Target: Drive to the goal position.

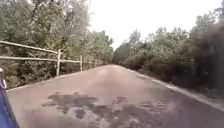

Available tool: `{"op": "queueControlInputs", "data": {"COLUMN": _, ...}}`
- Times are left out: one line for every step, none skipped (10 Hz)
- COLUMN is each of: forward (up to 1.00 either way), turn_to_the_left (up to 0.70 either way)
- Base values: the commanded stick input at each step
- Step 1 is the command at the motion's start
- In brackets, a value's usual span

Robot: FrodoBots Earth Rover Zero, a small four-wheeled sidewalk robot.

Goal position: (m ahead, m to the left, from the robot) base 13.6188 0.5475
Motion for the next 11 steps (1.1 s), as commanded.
{"op": "queueControlInputs", "data": {"forward": 0.70, "turn_to_the_left": 0.00}}
{"op": "queueControlInputs", "data": {"forward": 0.70, "turn_to_the_left": 0.00}}
{"op": "queueControlInputs", "data": {"forward": 0.70, "turn_to_the_left": 0.00}}
{"op": "queueControlInputs", "data": {"forward": 0.70, "turn_to_the_left": 0.00}}
{"op": "queueControlInputs", "data": {"forward": 0.70, "turn_to_the_left": 0.00}}
{"op": "queueControlInputs", "data": {"forward": 0.70, "turn_to_the_left": 0.00}}
{"op": "queueControlInputs", "data": {"forward": 0.70, "turn_to_the_left": 0.00}}
{"op": "queueControlInputs", "data": {"forward": 0.70, "turn_to_the_left": 0.00}}
{"op": "queueControlInputs", "data": {"forward": 0.70, "turn_to_the_left": 0.00}}
{"op": "queueControlInputs", "data": {"forward": 0.70, "turn_to_the_left": 0.00}}
{"op": "queueControlInputs", "data": {"forward": 0.70, "turn_to_the_left": 0.00}}
